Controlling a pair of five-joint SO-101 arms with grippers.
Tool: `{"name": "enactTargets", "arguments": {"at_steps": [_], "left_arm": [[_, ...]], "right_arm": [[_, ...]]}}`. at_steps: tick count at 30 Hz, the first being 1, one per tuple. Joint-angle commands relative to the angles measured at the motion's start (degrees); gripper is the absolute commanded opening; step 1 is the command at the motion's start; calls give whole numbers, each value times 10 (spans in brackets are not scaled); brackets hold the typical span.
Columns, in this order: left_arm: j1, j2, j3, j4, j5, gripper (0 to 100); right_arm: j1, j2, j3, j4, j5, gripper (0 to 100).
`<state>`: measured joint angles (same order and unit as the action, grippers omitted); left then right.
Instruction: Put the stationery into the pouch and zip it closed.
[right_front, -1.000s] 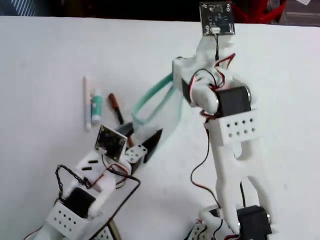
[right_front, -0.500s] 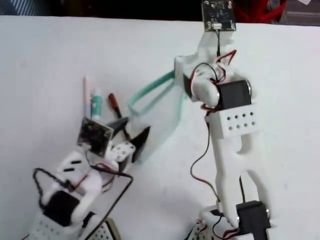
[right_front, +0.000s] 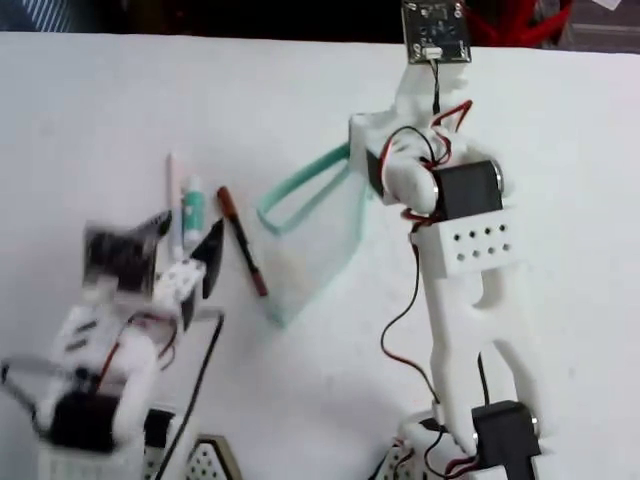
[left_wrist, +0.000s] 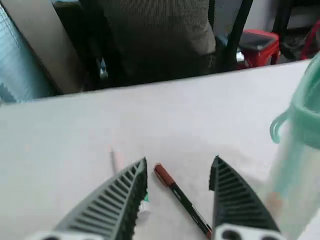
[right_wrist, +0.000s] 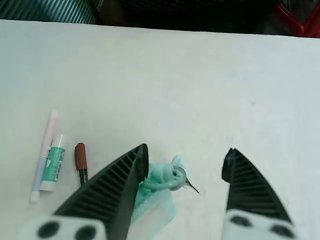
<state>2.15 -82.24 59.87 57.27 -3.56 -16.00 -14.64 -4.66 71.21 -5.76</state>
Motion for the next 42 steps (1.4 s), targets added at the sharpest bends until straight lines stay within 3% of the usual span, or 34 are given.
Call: {"name": "enactTargets", "arguments": {"at_steps": [1, 7, 14, 21, 25, 32, 36, 42], "left_arm": [[2, 180, -47, -47, 73, 199], [19, 520, -222, -53, 196, 223], [25, 800, -374, -56, 339, 222], [0, 1002, -497, -55, 389, 221], [-26, 1059, -553, -49, 389, 215], [-32, 1076, -579, -30, 381, 69], [-29, 1076, -577, -30, 341, 61], [-29, 1070, -577, -25, 338, 36]], "right_arm": [[2, 2, 16, 15, -4, 241], [1, 2, 17, 23, -4, 241], [3, 2, 22, 23, -4, 241], [1, 2, 26, 22, -4, 241], [0, 2, 26, 22, -4, 241], [0, 7, 26, 22, -4, 241], [0, 7, 26, 22, -4, 241], [0, 2, 43, 20, -4, 241]]}}
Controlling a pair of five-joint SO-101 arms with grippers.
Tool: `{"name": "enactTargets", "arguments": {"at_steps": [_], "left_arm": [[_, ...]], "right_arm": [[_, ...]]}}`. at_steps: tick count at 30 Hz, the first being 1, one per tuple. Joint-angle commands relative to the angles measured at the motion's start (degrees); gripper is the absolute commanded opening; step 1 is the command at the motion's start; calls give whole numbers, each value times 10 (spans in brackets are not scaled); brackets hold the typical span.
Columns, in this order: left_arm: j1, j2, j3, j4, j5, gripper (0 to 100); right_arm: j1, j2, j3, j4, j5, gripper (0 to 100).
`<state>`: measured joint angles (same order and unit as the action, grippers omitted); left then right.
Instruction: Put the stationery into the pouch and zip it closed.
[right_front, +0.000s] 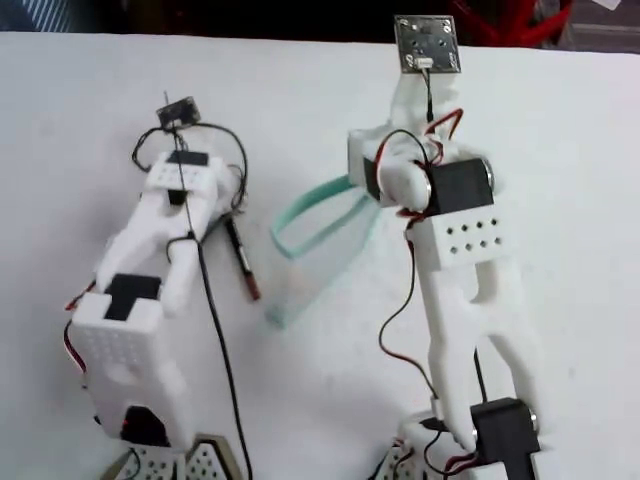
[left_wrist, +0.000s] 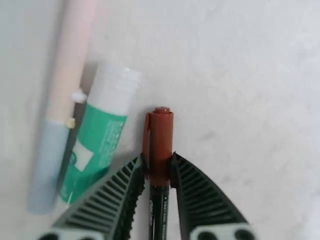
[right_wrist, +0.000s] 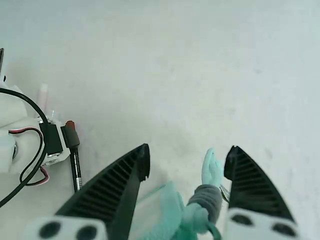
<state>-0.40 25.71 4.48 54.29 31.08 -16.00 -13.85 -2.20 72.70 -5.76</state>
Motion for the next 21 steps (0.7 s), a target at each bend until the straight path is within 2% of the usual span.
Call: {"name": "enactTargets", "arguments": {"at_steps": [1, 7, 14, 17, 21], "left_arm": [[-3, -11, -27, 11, -9, 17], [-2, -102, -105, 164, -11, 23], [17, -298, -252, 322, -106, 23], [56, -402, -310, 345, -158, 23], [125, -522, -347, 328, -207, 27]], "right_arm": [[0, -6, 18, 5, -4, 241], [0, -6, 17, 5, -4, 241], [0, -5, 18, 4, -4, 241], [0, -3, 18, 4, -4, 241], [1, -2, 18, 4, -4, 241]]}}
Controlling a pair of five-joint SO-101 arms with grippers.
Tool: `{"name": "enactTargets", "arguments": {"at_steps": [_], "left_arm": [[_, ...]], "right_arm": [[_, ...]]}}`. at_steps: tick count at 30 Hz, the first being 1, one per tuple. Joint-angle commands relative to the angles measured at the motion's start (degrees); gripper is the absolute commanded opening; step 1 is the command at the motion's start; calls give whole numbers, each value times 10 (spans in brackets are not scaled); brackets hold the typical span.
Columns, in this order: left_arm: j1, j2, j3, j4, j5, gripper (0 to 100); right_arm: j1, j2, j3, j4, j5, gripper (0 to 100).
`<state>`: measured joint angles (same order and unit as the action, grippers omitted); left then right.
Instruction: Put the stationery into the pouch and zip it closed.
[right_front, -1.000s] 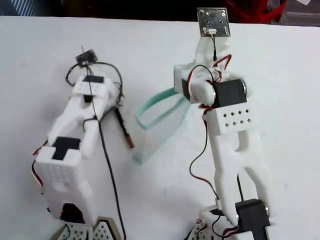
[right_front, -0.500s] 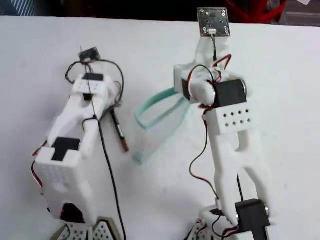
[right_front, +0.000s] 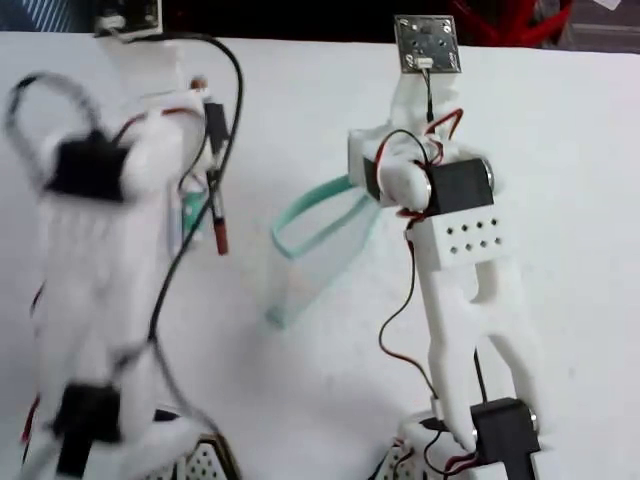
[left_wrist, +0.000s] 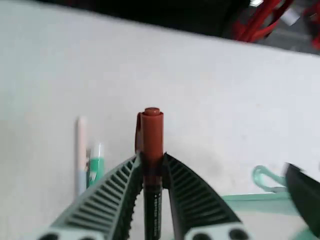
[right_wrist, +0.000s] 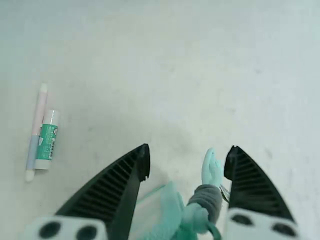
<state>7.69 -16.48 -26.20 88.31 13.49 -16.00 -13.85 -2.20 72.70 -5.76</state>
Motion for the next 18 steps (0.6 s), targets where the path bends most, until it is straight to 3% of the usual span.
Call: {"name": "enactTargets", "arguments": {"at_steps": [1, 7, 13, 18], "left_arm": [[60, -124, -42, -25, -36, 27], [160, -225, -42, -106, -40, 27], [255, -237, 23, -204, -175, 24], [298, -258, 138, -274, -224, 24]], "right_arm": [[2, -2, 18, 4, -4, 241], [0, -1, 19, 4, -4, 241], [4, -5, 20, 4, -4, 241], [10, -5, 20, 5, -4, 241]]}}
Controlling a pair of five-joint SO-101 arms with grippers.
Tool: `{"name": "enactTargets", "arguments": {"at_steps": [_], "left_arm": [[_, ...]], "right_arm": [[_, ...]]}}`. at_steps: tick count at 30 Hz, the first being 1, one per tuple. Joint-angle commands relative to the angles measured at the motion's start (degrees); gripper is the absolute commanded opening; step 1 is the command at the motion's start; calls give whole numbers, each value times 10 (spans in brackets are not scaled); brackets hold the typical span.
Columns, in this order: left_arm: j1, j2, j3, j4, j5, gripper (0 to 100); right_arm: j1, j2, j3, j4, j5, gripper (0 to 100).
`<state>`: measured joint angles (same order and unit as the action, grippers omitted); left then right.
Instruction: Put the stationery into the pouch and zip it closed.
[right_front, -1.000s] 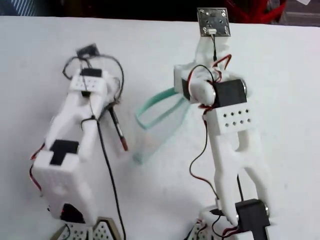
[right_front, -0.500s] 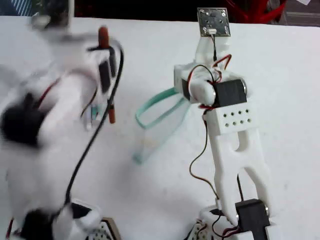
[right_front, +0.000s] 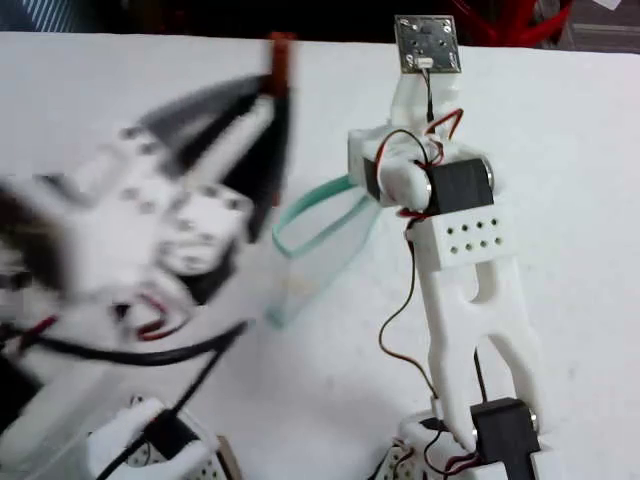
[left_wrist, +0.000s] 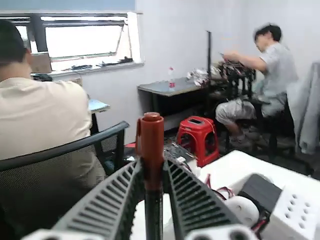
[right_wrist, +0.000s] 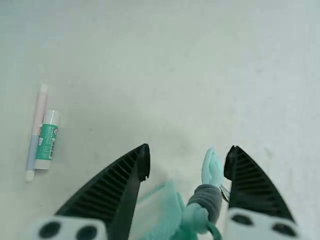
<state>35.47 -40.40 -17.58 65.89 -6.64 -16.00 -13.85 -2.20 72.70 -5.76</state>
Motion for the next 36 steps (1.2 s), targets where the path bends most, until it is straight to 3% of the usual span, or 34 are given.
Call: {"name": "enactTargets", "arguments": {"at_steps": [1, 10, 14, 18, 26, 29, 32, 36], "left_arm": [[20, -29, 80, -72, -27, 24], [22, -233, 464, -330, -25, 24], [20, -313, 588, -390, -24, 24], [19, -331, 650, -396, -24, 24], [22, -356, 650, -392, -23, 28], [20, -364, 676, -391, -9, 101], [19, -385, 695, -344, 71, 210], [-16, -407, 650, -271, 85, 212]], "right_arm": [[10, -5, 20, 5, -4, 241], [10, -1, 20, 5, -4, 241], [10, 0, 20, 5, -4, 241], [10, 0, 20, 5, -4, 241], [10, 0, 21, 5, -4, 241], [10, 0, 25, 5, -4, 241], [10, 0, 42, -12, -4, 241], [10, 0, 63, -39, -4, 241]]}}
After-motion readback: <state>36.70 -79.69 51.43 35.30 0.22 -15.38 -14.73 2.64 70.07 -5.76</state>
